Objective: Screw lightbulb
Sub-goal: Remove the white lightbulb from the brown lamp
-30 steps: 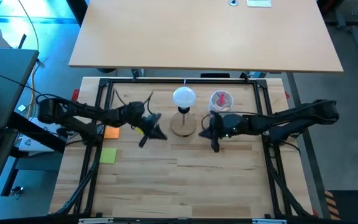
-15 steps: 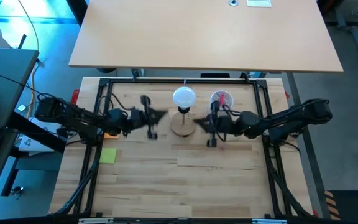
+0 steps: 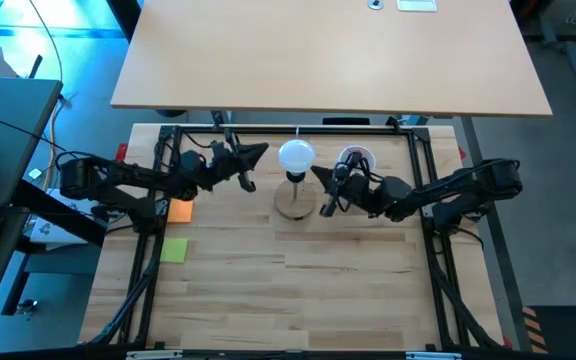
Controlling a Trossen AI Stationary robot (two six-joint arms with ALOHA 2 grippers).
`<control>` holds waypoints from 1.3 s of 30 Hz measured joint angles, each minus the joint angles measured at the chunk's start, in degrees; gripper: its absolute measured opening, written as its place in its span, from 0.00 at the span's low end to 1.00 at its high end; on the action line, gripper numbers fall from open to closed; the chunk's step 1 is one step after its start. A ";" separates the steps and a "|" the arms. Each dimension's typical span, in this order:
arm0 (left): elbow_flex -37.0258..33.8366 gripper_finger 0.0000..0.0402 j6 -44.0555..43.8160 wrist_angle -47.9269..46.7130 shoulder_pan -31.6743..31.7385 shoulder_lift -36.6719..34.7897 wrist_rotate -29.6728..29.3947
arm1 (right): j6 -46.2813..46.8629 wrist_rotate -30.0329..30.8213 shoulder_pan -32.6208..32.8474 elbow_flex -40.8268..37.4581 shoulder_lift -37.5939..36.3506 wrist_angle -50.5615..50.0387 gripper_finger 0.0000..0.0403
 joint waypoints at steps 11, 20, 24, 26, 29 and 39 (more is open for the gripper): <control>4.50 0.00 -2.72 0.15 -0.45 5.17 4.07 | 1.54 0.59 -2.78 0.00 0.72 1.74 0.00; 4.28 0.00 -3.81 0.64 -5.68 4.51 3.50 | 4.62 0.32 -7.17 0.00 0.72 -0.44 0.00; 4.28 0.00 -3.62 0.15 -8.21 4.55 2.19 | 5.34 -2.49 -9.59 0.00 0.74 -1.02 0.00; 4.28 0.00 -2.77 0.04 -9.41 4.25 1.44 | 2.66 -0.20 -9.68 0.00 -0.22 -0.99 0.00; 4.28 0.00 -2.98 -0.03 -10.67 3.08 -3.00 | 0.32 1.20 -8.78 0.00 -4.49 -2.08 0.00; 4.37 0.00 1.01 -10.27 -4.58 0.33 -14.09 | 8.26 -12.03 -4.44 0.00 -11.97 -19.92 0.00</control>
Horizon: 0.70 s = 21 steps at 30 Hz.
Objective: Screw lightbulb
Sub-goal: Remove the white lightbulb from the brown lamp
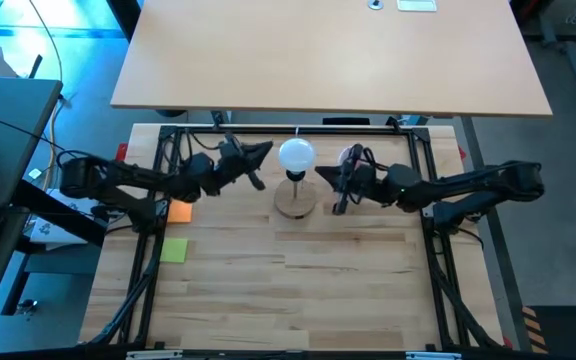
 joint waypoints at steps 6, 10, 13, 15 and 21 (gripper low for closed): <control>1.60 0.00 -6.91 0.10 5.64 2.00 13.53 | 1.69 4.71 -1.07 0.00 4.37 4.96 0.00; 2.63 0.00 -9.32 0.00 5.56 2.26 19.32 | 1.91 4.40 -2.39 -0.02 6.02 6.70 0.00; 2.78 0.00 -10.64 0.48 3.76 2.26 17.86 | 2.66 4.33 -3.82 -0.08 6.23 7.05 0.00; 2.80 0.00 -11.32 1.00 2.41 2.08 17.61 | 2.84 6.15 -5.05 -0.11 6.13 7.32 0.00; 2.57 0.00 -11.03 -1.43 -0.38 2.44 17.07 | 5.13 4.09 -8.38 0.04 6.37 7.41 0.00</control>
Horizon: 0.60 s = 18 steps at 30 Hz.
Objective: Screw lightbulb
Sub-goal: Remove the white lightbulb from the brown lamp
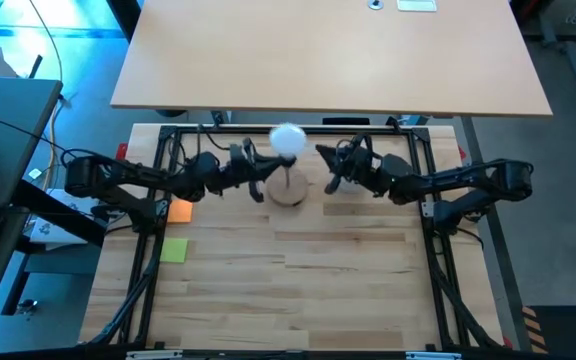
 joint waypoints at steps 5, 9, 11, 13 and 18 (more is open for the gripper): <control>0.04 0.00 -0.18 -3.12 -2.01 0.00 -3.02 | -0.85 1.28 -1.22 0.00 -0.48 -1.03 0.00; 0.13 0.00 0.46 -6.55 -3.86 -2.06 -5.47 | -0.95 2.62 -1.20 0.00 -1.92 -2.22 0.00; 0.08 0.00 1.30 -11.78 -4.18 -3.75 -7.51 | -1.81 -1.01 -1.14 0.00 -2.07 -2.65 0.00; 0.03 0.00 2.26 -16.76 -4.16 -6.22 -10.50 | -1.83 -7.38 -0.99 0.00 -2.10 -2.57 0.00; 0.05 0.00 5.16 -27.37 -1.84 -12.52 -18.00 | 0.67 -13.60 -1.35 0.00 -1.55 -2.40 0.00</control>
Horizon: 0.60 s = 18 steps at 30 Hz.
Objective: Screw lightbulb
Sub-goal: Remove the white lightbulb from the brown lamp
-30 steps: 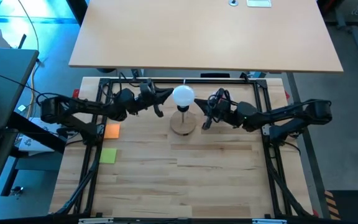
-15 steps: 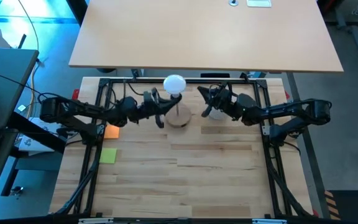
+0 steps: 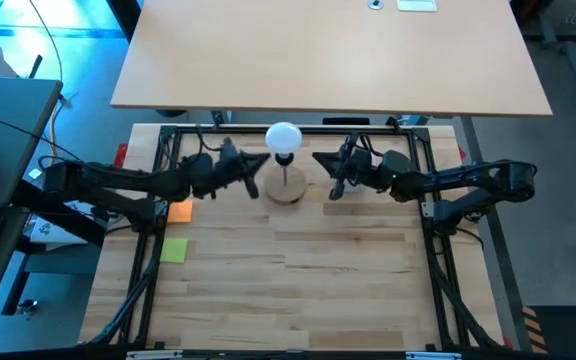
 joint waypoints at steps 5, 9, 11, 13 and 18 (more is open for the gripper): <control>0.00 0.00 2.61 0.98 7.15 -1.70 -2.22 | 0.06 -0.21 -0.89 0.01 0.00 1.84 0.00; 0.00 0.00 2.34 9.10 12.66 1.13 6.72 | 0.56 -0.22 -1.50 1.50 1.22 0.86 0.00; 0.00 0.00 1.56 11.81 14.13 2.82 10.05 | 0.51 -0.46 -1.81 3.01 3.00 0.85 0.00; -0.04 0.00 0.31 14.39 14.73 4.34 12.72 | 0.64 -0.60 -2.19 4.64 4.97 0.84 0.00; -0.02 0.00 -3.26 17.01 14.23 5.81 16.05 | 1.12 -0.08 -3.52 7.42 8.62 0.68 0.00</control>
